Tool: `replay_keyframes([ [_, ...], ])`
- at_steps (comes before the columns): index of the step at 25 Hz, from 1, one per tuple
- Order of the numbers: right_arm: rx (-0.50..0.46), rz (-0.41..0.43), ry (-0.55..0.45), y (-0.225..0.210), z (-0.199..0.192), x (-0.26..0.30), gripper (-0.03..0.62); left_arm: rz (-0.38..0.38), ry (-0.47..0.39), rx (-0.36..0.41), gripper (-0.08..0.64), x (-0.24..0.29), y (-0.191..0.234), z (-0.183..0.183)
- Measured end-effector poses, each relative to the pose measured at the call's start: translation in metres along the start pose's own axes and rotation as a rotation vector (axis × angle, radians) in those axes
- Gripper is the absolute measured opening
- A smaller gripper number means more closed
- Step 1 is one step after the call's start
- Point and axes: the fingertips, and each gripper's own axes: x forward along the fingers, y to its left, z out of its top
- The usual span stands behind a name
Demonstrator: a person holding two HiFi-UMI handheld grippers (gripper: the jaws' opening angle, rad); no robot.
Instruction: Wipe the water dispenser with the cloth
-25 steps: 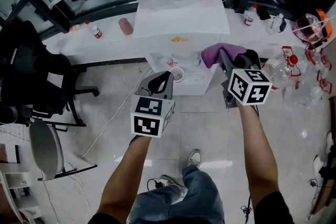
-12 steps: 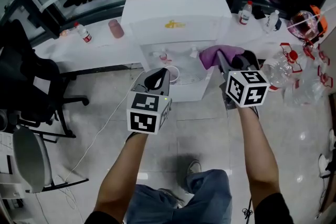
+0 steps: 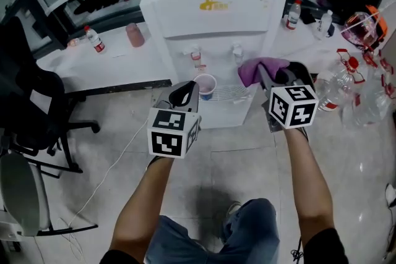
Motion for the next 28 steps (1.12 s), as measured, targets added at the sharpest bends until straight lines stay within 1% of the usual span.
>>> replay_keyframes([
  [3,-0.015,-0.004,-0.004,0.002,-0.021,0.006,0.041,0.005,-0.016,0.002,0.029,0.006,0.006,-0.021],
  [8,-0.028,-0.016,0.013,0.002,-0.06,0.013,0.041,0.006,-0.041,-0.019,0.028,0.013,0.01,-0.046],
  [13,-0.043,-0.028,0.02,0.002,-0.082,0.018,0.041,0.004,-0.074,-0.01,0.028,0.015,0.009,-0.057],
  [16,-0.016,-0.034,0.024,0.002,-0.093,0.017,0.041,-0.003,-0.074,-0.006,0.028,0.013,0.004,-0.068],
  [18,-0.02,-0.033,0.028,0.006,-0.096,0.017,0.041,-0.006,-0.07,0.002,0.028,0.011,0.002,-0.075],
  [20,-0.029,-0.022,0.028,0.013,-0.094,0.016,0.041,-0.007,-0.07,-0.001,0.029,0.009,0.003,-0.079],
  [23,-0.041,0.009,0.002,0.029,-0.077,0.007,0.041,-0.006,-0.072,-0.024,0.029,0.005,0.009,-0.079],
  [25,-0.057,0.039,-0.028,0.046,-0.061,-0.004,0.041,-0.003,-0.08,-0.037,0.029,-0.002,0.013,-0.075],
  [28,-0.085,0.084,-0.092,0.073,-0.024,-0.015,0.041,0.008,-0.111,-0.039,0.029,-0.012,0.022,-0.06],
])
